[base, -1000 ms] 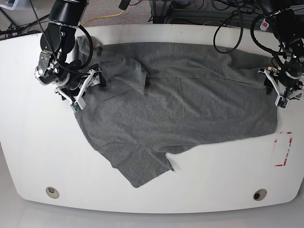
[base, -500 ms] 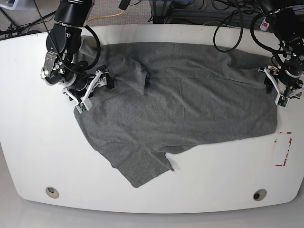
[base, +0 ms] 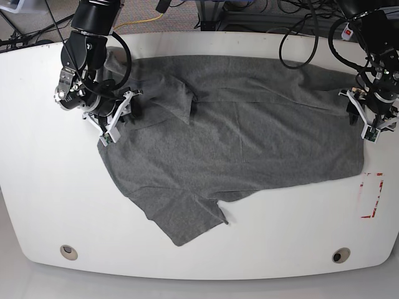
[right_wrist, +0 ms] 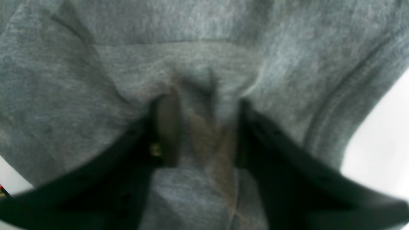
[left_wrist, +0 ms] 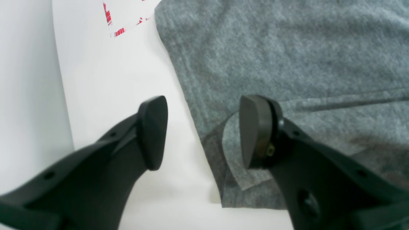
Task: Fold the T-shirt properly
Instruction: 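Grasp the shirt edges near the collar with both grippers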
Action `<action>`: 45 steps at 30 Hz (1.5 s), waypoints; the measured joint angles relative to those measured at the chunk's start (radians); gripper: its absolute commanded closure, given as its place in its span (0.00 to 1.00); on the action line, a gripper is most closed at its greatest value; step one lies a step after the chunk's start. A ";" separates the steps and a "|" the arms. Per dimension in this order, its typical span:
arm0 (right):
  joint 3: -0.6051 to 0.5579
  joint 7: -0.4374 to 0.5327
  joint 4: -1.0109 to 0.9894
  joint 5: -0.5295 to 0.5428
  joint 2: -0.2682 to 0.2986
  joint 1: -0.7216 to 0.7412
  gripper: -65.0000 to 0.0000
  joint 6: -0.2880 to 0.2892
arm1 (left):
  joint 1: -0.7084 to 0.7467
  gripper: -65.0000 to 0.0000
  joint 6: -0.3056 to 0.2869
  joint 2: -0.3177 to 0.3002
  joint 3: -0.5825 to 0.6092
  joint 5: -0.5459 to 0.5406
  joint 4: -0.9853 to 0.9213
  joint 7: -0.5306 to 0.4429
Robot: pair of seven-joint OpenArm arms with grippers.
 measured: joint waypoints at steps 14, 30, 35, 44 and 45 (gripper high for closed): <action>0.000 -0.005 0.068 0.000 0.000 -0.006 0.84 0.000 | 0.002 0.49 0.000 0.000 0.000 0.000 0.000 0.000; -0.001 -0.005 0.048 0.002 0.000 -0.017 1.00 0.000 | -0.079 0.46 0.003 0.019 -0.116 -0.163 0.003 0.328; -0.001 -0.003 0.068 0.000 -0.001 -0.026 1.00 0.000 | -0.063 0.27 0.004 0.006 -0.179 -0.319 0.005 0.420; -0.001 -0.003 0.068 0.000 -0.002 -0.028 1.00 0.000 | -0.043 0.25 0.004 -0.008 -0.187 -0.356 -0.037 0.435; -0.001 -0.004 0.068 0.000 -0.002 -0.028 1.00 0.000 | -0.043 0.25 0.004 -0.008 -0.187 -0.356 -0.046 0.434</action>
